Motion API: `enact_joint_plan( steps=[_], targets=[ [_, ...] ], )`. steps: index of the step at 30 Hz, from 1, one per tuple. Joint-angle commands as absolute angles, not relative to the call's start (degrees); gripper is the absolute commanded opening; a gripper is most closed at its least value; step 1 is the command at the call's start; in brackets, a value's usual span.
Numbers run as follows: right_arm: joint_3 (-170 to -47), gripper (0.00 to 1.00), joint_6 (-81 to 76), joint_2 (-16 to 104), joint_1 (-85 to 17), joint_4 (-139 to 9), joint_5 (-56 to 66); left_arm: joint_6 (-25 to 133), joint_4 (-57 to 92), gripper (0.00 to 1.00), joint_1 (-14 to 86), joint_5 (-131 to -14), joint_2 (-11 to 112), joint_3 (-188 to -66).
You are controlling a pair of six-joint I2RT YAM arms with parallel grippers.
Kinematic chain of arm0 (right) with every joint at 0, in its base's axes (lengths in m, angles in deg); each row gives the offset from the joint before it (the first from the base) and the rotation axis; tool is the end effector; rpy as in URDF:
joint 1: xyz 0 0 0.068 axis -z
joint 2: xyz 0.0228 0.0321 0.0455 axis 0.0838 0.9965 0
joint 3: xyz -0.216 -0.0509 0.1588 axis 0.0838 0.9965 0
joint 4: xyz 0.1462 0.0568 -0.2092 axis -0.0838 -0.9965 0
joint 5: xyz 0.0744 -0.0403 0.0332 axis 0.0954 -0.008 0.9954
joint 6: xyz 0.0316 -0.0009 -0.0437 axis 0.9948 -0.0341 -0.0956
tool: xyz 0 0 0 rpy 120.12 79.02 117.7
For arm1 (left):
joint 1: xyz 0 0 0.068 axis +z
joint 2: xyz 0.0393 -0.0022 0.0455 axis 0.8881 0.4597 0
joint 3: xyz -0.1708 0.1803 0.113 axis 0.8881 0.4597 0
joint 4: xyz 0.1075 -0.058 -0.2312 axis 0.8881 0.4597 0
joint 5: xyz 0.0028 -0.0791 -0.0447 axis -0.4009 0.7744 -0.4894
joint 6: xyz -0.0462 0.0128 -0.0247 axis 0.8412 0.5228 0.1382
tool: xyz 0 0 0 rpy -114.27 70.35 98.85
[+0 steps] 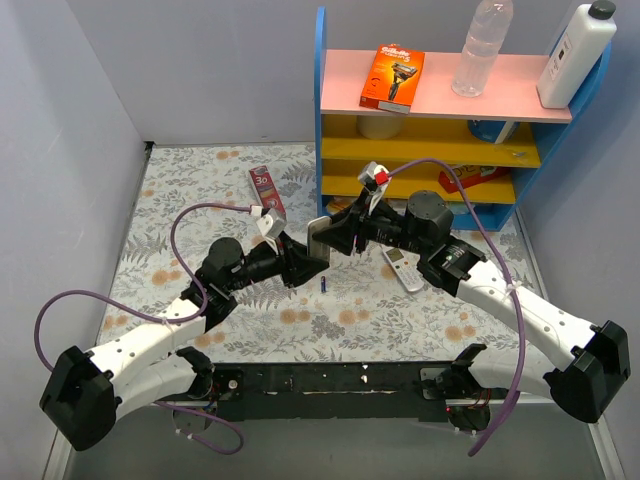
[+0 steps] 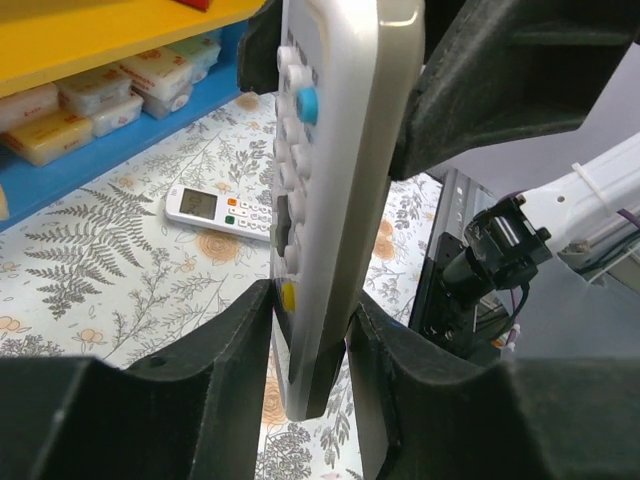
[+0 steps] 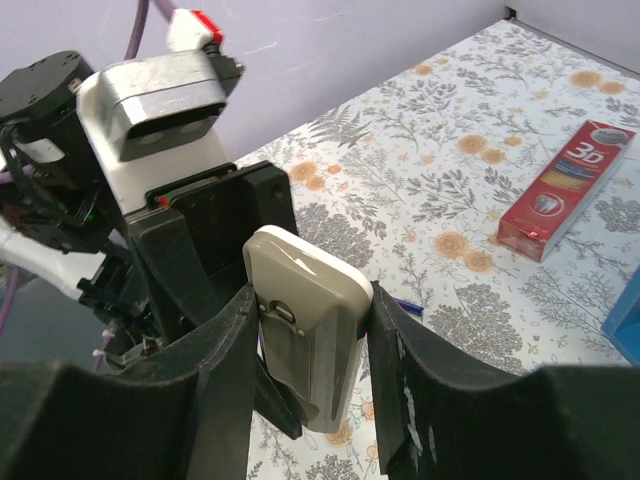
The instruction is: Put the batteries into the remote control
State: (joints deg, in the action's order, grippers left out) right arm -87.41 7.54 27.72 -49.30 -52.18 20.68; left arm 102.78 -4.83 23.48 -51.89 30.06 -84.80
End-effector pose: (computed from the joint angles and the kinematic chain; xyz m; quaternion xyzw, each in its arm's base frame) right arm 0.1794 0.1962 0.3720 -0.3051 0.6251 0.4808 0.5339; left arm 0.1614 -0.1537 0.2777 0.0446 0.7118 -0.6330 0.3011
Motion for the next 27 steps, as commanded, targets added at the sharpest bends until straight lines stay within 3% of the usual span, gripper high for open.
enact_joint_plan(
  steps=[1,5,9,11,14,15,18,21,27],
  targets=[
    [-88.7,0.01,9.9,26.4,-50.5,-49.4,17.5,102.5,-7.3,0.30,22.6,-56.4,29.8,-83.8],
    [-88.4,0.01,11.2,26.5,-50.9,-49.0,16.3,103.8,-9.4,0.26,22.6,-58.5,28.8,-82.4],
    [-87.2,0.01,12.9,27.0,-51.1,-48.7,16.0,105.6,-11.3,0.00,22.5,-59.3,28.5,-81.8],
    [-87.1,0.01,12.7,27.0,-51.1,-49.1,16.1,106.7,-12.0,0.00,22.6,-59.0,28.6,-81.6],
    [-88.4,0.32,9.3,26.7,-51.2,-52.2,15.8,108.0,-10.4,0.00,22.6,-59.2,29.2,-81.4],
    [-88.8,0.52,5.6,26.1,-51.2,-53.5,15.5,109.2,-9.8,0.00,22.6,-59.2,29.2,-81.2],
    [-90.0,0.80,-4.3,24.3,-51.2,-57.0,15.2,111.5,-7.5,0.00,22.5,-59.8,28.8,-80.7],
    [-89.8,0.88,-11.3,21.8,-51.1,-59.3,16.1,112.4,-5.1,0.00,22.6,-59.3,28.0,-80.5],
    [-92.1,0.91,-24.4,19.7,-51.1,-67.7,20.1,111.0,0.8,0.00,22.6,-57.0,26.9,-82.2]
  ],
)
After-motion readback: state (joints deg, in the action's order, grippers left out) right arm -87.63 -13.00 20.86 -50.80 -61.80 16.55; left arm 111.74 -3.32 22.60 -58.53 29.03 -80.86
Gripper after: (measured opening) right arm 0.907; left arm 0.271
